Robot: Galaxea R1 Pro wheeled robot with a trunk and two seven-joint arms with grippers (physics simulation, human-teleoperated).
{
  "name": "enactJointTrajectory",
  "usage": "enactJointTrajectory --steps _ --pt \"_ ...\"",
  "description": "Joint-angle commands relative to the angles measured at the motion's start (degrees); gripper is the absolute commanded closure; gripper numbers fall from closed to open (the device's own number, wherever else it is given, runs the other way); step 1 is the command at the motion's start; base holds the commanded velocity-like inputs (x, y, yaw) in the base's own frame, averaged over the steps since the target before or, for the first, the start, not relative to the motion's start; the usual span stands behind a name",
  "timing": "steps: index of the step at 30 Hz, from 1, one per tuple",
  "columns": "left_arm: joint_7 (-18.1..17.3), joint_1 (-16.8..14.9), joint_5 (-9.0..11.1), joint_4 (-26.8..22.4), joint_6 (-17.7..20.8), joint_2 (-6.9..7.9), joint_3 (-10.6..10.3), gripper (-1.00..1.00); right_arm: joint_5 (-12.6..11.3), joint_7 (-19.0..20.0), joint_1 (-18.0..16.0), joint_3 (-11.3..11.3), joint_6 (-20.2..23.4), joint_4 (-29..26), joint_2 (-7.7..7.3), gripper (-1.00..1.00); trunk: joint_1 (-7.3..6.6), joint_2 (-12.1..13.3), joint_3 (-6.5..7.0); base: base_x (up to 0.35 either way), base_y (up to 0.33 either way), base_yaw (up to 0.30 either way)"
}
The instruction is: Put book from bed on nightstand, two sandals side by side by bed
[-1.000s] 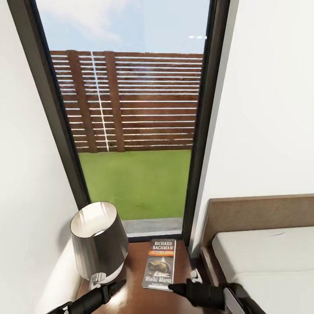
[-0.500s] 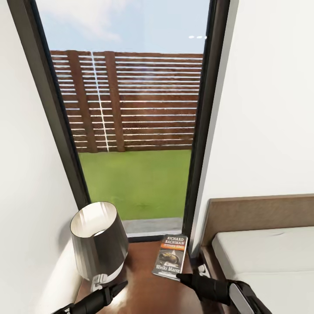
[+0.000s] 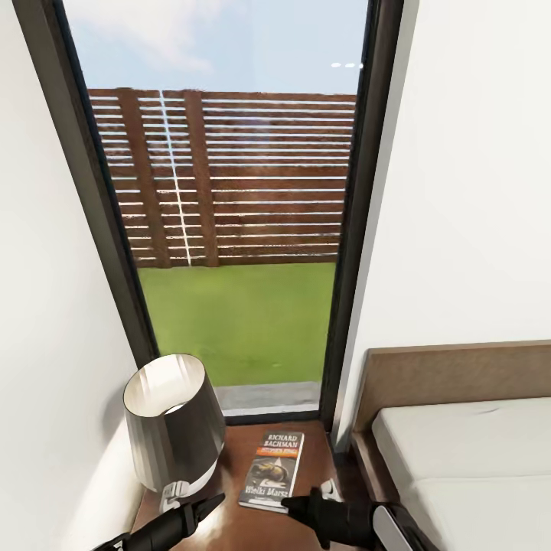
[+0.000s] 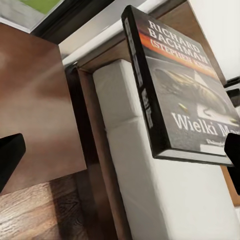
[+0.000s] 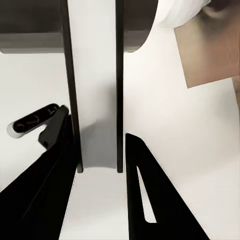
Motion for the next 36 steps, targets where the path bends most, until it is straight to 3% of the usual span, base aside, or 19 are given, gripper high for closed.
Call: enactJointTrajectory --steps 1,19,36 --pt "-0.3 0.0 0.2 0.0 0.6 -0.01 0.2 -1.0 0.0 0.1 0.0 0.0 0.2 0.0 0.14 1.0 0.01 -0.1 -0.08 0.0 0.0 0.0" --pt "0.1 0.0 0.2 0.0 0.7 -0.01 0.3 -1.0 -0.4 0.0 0.0 0.0 0.2 0.1 0.31 1.0 0.01 -0.1 -0.08 0.0 0.0 0.0" --pt "1.1 0.0 0.2 0.0 0.7 -0.01 0.3 -1.0 -0.4 0.3 0.0 -0.1 0.0 0.1 0.54 1.0 3.74 -6.9 -3.14 0.0 0.0 0.0"
